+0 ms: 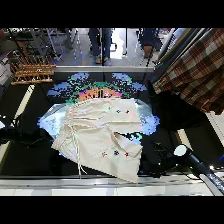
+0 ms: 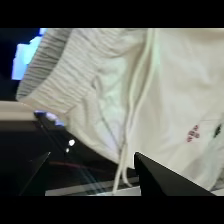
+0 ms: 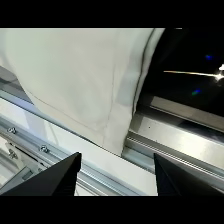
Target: Fold the clothes and pants, and hang the long-sleeved shirts on hangers.
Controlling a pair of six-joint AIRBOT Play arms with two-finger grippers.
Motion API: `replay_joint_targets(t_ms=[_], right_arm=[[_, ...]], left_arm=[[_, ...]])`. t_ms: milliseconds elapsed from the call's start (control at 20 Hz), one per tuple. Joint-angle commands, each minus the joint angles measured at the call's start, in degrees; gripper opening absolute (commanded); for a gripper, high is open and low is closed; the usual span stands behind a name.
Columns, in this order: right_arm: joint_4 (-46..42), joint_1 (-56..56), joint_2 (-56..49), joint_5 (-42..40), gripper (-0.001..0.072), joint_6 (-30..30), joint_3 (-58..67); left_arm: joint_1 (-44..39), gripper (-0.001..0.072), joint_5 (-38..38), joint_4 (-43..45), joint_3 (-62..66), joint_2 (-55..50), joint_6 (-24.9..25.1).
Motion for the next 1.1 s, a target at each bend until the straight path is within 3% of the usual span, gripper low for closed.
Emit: replay_joint_targets(t_ms=[0, 150, 300, 550, 600, 650, 700, 800, 950, 1050], right_arm=[[-0.1, 0.1, 0.7, -3.5, 0.0539, 0.5, -1.2], [-1.6, 0.1, 0.7, -3.0, 0.0538, 0.6, -1.4], [0.1, 0.2, 0.5, -4.5, 0.0515, 0.0, -1.5], [3.5, 5.5, -7.0, -10.9, 0.0497, -3.1, -1.4], [3.8, 5.9, -8.6, -11.3, 0.0406, -4.5, -1.4], [4.5, 5.9, -9.7, -12.0, 0.0155, -6.8, -1.3], [3.8, 5.6, -9.7, -13.5, 0.0012, -7.2, -0.6], [-2.3, 3.6, -9.3, -17.7, 0.0012, -4.8, 3.5], [-15.2, -2.1, -9.2, -24.6, 0.0012, 4.6, 13.7], [-16.1, -5.9, -9.6, -27.8, 0.0012, 5.0, 18.7]], left_arm=[[-2.3, 0.0554, 1.4, -7.4, 0.4, 7.3, 0.3], [-9.0, 0.0541, 5.1, -2.2, 0.3, 11.0, -4.9], [-15.7, 0.0540, 6.5, 5.0, 0.3, 6.5, -11.7], [-19.2, 0.0510, 11.4, 4.2, 0.3, -3.0, -13.7], [-19.2, 0.0510, 11.4, 4.2, 0.3, -4.4, -13.7], [-18.9, 0.0510, 11.4, 4.2, 0.3, -5.5, -13.7], [-18.8, 0.0510, 11.5, 4.2, 0.3, -6.2, -13.7], [-18.8, 0.0510, 12.4, 4.2, 0.3, -6.6, -13.9], [-18.8, 0.0510, 15.1, 2.6, 0.3, -7.1, -15.0], [-18.9, 0.0510, 15.1, 1.2, 0.3, -9.6, -15.3]])
